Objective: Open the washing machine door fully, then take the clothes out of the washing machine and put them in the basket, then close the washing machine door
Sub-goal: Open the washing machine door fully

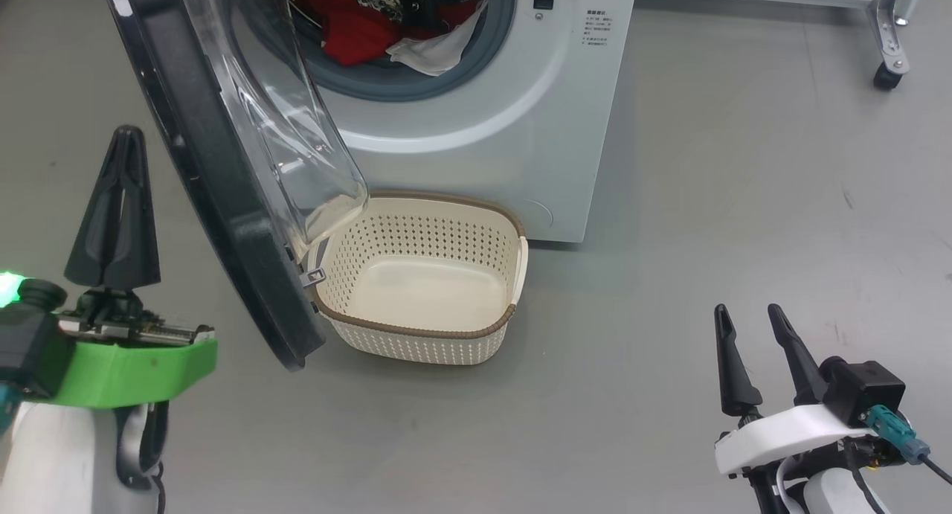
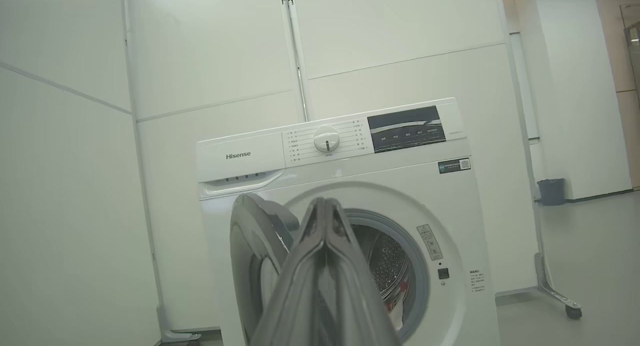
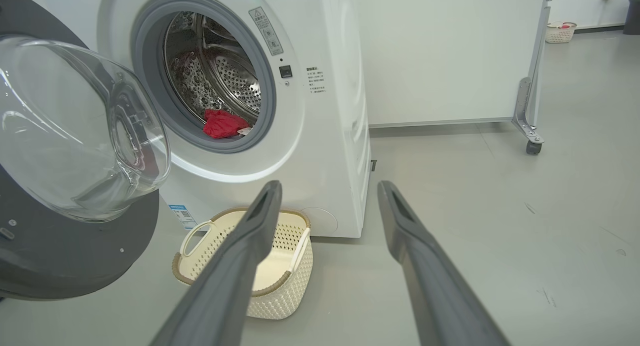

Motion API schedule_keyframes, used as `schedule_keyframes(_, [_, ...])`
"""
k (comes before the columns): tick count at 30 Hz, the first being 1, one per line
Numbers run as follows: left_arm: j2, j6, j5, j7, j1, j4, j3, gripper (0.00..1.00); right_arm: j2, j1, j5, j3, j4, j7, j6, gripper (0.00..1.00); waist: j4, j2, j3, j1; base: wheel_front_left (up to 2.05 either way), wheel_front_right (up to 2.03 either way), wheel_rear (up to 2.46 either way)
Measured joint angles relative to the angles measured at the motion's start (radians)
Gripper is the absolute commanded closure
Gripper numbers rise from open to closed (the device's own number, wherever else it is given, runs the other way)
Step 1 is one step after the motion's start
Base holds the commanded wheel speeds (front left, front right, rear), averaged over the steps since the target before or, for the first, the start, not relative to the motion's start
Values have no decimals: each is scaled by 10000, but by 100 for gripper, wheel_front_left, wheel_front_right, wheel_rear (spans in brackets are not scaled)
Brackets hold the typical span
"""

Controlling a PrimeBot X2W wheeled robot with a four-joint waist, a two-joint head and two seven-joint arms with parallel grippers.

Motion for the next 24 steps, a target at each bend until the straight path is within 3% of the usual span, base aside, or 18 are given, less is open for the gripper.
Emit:
schedule_keyframes(9, [132, 0, -36, 1118, -175, 134, -1574, 100, 102, -10, -109, -82, 15, 0, 6, 0, -142, 0, 104, 0, 0, 0, 0])
schedule_keyframes(24, [-171, 2, -418, 2341, 316, 1465, -1925, 100, 324, -68, -201, -199, 128, 0, 127, 0, -699, 0, 441, 0, 0, 0, 0])
